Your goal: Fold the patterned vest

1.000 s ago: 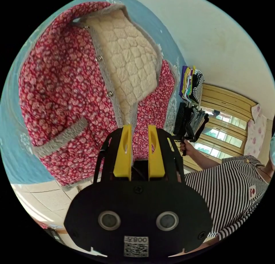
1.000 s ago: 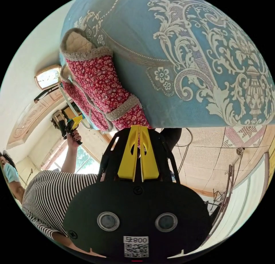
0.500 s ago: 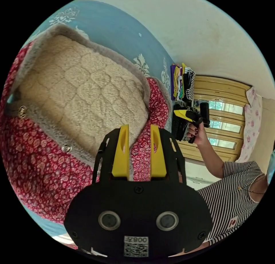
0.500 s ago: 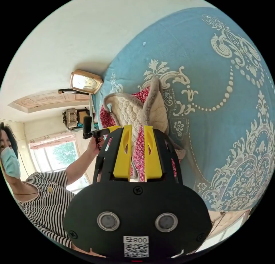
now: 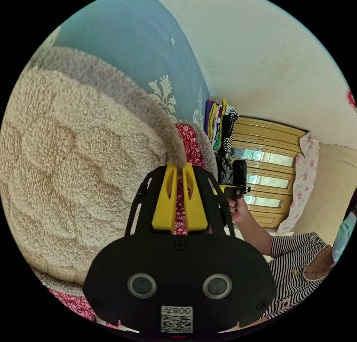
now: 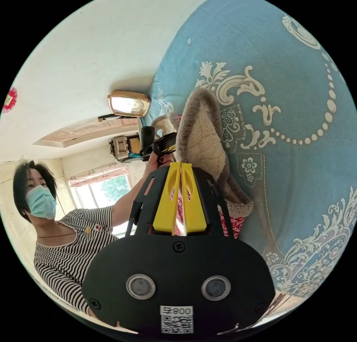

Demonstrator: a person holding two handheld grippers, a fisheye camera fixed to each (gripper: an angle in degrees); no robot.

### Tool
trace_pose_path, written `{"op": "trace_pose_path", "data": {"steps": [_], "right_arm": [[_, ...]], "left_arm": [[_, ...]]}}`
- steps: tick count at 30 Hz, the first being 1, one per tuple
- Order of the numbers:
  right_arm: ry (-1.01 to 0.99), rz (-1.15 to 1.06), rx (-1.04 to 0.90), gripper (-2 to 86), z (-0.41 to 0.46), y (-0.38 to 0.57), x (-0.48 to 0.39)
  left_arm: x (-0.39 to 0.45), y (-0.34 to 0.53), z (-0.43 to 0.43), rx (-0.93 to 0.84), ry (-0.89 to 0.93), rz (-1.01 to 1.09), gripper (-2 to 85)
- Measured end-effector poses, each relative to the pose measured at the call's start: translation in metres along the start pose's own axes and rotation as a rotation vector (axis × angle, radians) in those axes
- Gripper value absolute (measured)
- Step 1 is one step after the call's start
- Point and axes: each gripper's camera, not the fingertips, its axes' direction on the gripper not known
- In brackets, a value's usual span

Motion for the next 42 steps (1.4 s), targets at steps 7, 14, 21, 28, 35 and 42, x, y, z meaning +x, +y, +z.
{"op": "trace_pose_path", "data": {"steps": [7, 14, 21, 28, 35, 42], "right_arm": [[-0.086, -0.071, 0.039, 0.1, -0.003, 0.011, -0.025], [0.134, -0.016, 0.041, 0.0, 0.026, -0.019, -0.027], [0.44, 0.002, 0.088, -0.1, 0.044, -0.029, -0.051], [0.514, -0.11, 0.216, 0.0, 0.051, -0.013, -0.114], [0.496, -0.216, 0.045, 0.0, 0.111, -0.03, -0.147], [0.683, -0.291, -0.01, 0.0, 0.166, -0.048, -0.167]], "left_arm": [[0.077, -0.029, -0.06, 0.119, 0.076, 0.159, 3.5], [0.055, -0.083, -0.047, 0.018, -0.054, -0.032, 4.8], [0.063, -0.024, -0.033, 0.013, -0.118, -0.009, 8.0], [0.058, 0.02, 0.004, -0.09, -0.143, -0.06, 8.5], [0.107, 0.058, 0.002, 0.055, -0.177, 0.025, 4.9], [0.144, 0.092, 0.016, 0.092, -0.657, 0.149, 7.2]]}}
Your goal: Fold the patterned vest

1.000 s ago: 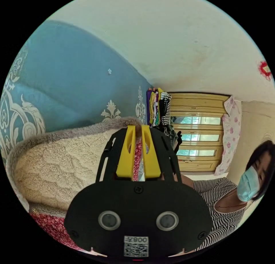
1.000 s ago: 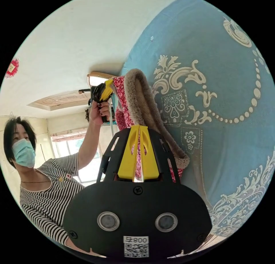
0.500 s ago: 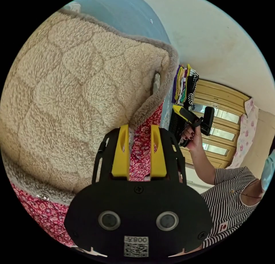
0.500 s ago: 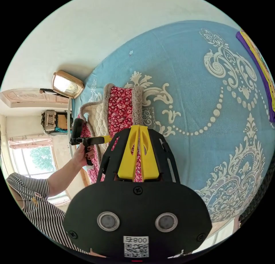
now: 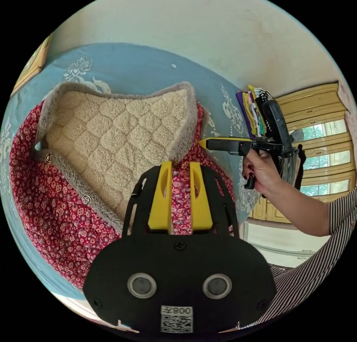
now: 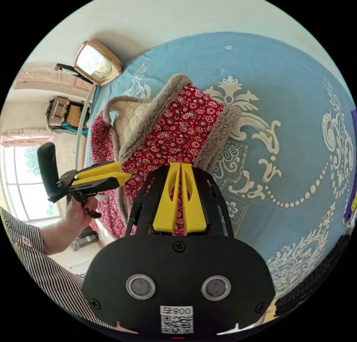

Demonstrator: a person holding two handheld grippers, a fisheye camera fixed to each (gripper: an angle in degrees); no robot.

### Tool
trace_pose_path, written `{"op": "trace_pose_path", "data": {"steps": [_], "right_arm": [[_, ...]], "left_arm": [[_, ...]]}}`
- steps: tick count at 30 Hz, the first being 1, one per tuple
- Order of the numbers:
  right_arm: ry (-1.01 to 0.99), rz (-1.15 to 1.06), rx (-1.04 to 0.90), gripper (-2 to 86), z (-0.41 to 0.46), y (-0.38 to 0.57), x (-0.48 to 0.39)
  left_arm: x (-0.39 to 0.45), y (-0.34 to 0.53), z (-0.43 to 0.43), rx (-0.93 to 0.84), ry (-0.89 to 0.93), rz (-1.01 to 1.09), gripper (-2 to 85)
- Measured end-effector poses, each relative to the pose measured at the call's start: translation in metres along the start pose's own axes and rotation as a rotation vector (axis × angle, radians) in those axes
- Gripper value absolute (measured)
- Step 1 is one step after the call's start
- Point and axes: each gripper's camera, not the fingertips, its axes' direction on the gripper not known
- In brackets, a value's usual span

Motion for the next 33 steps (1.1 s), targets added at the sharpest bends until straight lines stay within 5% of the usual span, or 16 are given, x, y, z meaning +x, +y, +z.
{"op": "trace_pose_path", "data": {"steps": [4, 9, 17, 25, 30, 33], "right_arm": [[0.129, -0.062, -0.103, 0.0, 0.031, -0.022, -0.015], [0.179, -0.134, -0.095, 0.0, 0.032, -0.023, -0.032], [0.269, -0.169, -0.074, 0.1, 0.033, -0.024, -0.056], [0.167, -0.097, -0.102, 0.0, 0.021, -0.035, -0.048], [0.087, -0.042, -0.054, 0.1, 0.004, -0.033, -0.04], [0.053, -0.023, -0.007, 0.2, -0.011, -0.03, -0.037]], "left_arm": [[-0.018, 0.025, 0.0, -0.015, 0.065, -0.103, 7.2], [-0.043, 0.063, -0.046, 0.075, -0.165, -0.212, 9.4], [-0.07, 0.074, -0.035, -0.076, -0.314, -0.259, 8.5], [-0.033, 0.132, -0.083, 0.061, -0.159, -0.158, 6.5], [-0.032, 0.156, -0.039, -0.156, -0.099, -0.096, 8.2], [-0.047, 0.165, -0.043, -0.129, -0.043, -0.133, 9.1]]}}
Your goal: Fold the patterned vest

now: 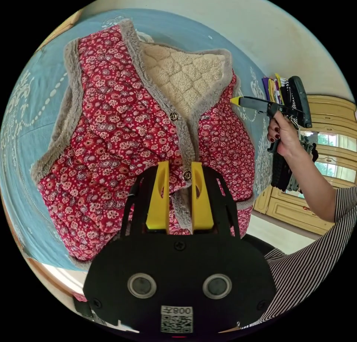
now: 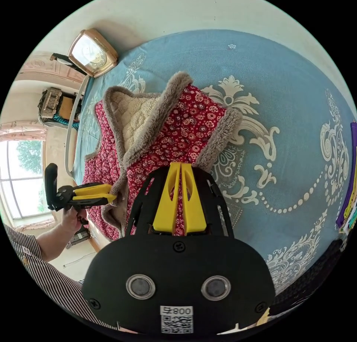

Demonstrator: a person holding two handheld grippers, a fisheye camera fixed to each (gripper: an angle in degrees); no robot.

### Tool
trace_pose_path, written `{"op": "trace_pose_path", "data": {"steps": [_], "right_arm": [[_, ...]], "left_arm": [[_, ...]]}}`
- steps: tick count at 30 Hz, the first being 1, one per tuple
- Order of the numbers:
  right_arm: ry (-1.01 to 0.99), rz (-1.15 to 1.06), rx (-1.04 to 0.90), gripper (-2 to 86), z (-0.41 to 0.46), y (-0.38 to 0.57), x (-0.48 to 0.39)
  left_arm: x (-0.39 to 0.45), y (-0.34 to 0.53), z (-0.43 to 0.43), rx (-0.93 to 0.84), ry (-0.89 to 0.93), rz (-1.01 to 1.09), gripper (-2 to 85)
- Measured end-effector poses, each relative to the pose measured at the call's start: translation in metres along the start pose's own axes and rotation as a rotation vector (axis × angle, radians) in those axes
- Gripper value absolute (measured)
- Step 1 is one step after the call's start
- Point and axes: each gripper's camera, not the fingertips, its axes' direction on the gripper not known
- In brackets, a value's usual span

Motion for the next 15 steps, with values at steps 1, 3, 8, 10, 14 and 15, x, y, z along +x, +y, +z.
{"op": "trace_pose_path", "data": {"steps": [1, 3, 8, 10, 14, 15], "right_arm": [[-0.017, 0.004, 0.03, 0.3, -0.008, 0.002, 0.002], [-0.054, 0.015, 0.082, 0.6, -0.021, 0.004, 0.006], [-0.106, 0.091, 0.208, 4.8, -0.046, 0.002, 0.036], [-0.149, 0.146, 0.213, 7.4, -0.047, -0.007, 0.06], [-0.295, 0.228, 0.204, 9.0, -0.034, -0.02, 0.093], [-0.352, 0.257, 0.197, 9.2, -0.027, -0.024, 0.102]], "left_arm": [[-0.002, 0.002, -0.005, 0.021, 0.007, 0.005, 9.2], [-0.007, 0.012, -0.029, 0.1, -0.002, 0.043, 9.4], [-0.049, 0.015, -0.073, 0.236, -0.102, 0.017, 11.2], [-0.08, 0.009, -0.084, 0.273, -0.111, -0.057, 12.1], [-0.164, -0.009, -0.092, 0.352, 0.095, -0.242, 12.3], [-0.183, -0.015, -0.087, 0.358, 0.173, -0.286, 11.4]]}}
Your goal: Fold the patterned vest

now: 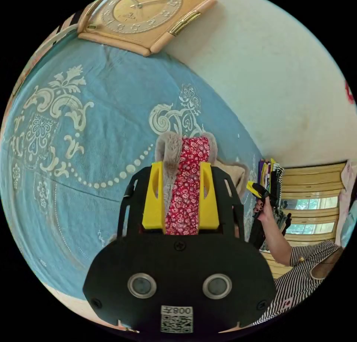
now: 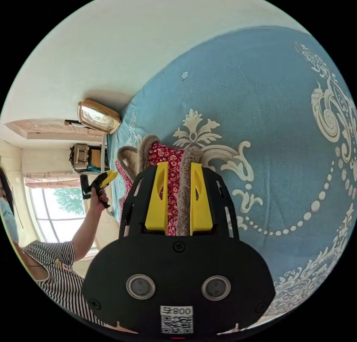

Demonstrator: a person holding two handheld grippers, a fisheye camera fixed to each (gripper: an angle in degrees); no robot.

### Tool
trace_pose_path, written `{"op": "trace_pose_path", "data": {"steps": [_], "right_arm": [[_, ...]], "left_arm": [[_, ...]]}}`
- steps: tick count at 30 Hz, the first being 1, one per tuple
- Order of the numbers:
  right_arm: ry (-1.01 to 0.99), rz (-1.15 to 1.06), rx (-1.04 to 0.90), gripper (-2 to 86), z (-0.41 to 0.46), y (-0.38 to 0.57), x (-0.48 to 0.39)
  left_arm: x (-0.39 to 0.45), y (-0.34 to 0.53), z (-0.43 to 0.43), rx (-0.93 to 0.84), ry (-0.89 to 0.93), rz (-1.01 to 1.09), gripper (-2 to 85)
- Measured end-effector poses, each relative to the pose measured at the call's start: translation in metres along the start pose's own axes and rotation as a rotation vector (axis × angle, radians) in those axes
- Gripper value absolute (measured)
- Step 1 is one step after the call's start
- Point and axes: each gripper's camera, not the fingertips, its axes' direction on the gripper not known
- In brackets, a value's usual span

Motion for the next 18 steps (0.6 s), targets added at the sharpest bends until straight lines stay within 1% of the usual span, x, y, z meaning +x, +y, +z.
{"op": "trace_pose_path", "data": {"steps": [1, 2, 4, 5, 7, 8, 9, 11, 13, 14, 16, 17, 18], "right_arm": [[-0.038, 0.026, -0.003, 8.9, 0.004, -0.004, 0.007], [-0.052, 0.036, -0.003, 8.6, 0.007, -0.005, 0.01], [-0.094, 0.068, -0.019, 5.9, 0.016, -0.01, 0.017], [-0.104, 0.072, -0.022, 5.4, 0.017, -0.01, 0.018], [-0.198, 0.075, 0.006, 3.6, 0.012, -0.008, 0.02], [-0.229, 0.072, 0.021, 3.3, 0.008, -0.008, 0.02], [-0.264, 0.06, 0.061, 2.9, -0.003, -0.006, 0.017], [-0.235, 0.023, 0.106, 2.6, -0.021, -0.006, 0.006], [-0.15, -0.017, 0.129, 2.6, -0.032, -0.014, -0.008], [-0.144, -0.019, 0.131, 2.7, -0.03, -0.017, -0.01], [-0.08, -0.009, 0.065, 3.3, -0.006, -0.034, -0.01], [-0.044, -0.003, 0.038, 3.5, 0.003, -0.039, -0.008], [0.026, 0.023, -0.04, 4.1, 0.022, -0.046, 0.0]], "left_arm": [[-0.007, -0.004, 0.003, -0.005, 0.021, -0.015, 11.0], [-0.017, -0.009, 0.01, -0.039, 0.046, -0.029, 8.5], [-0.024, -0.01, 0.016, -0.067, 0.066, -0.023, 5.9], [-0.025, -0.009, 0.015, -0.063, 0.073, -0.015, 5.0], [-0.024, -0.004, 0.005, -0.028, 0.102, 0.027, 4.4], [-0.022, -0.002, -0.005, 0.002, 0.125, 0.068, 4.1], [-0.018, -0.002, -0.017, 0.03, 0.11, 0.109, 4.0], [-0.014, -0.005, -0.033, 0.066, 0.041, 0.169, 4.0], [-0.018, -0.013, -0.037, 0.049, -0.002, 0.2, 4.3], [-0.026, -0.019, -0.032, 0.02, -0.02, 0.185, 4.6], [-0.044, -0.025, -0.015, -0.04, -0.018, 0.114, 5.6], [-0.056, -0.025, -0.004, -0.081, -0.055, 0.086, 6.5], [-0.07, -0.022, 0.004, -0.11, -0.123, 0.023, 7.0]]}}
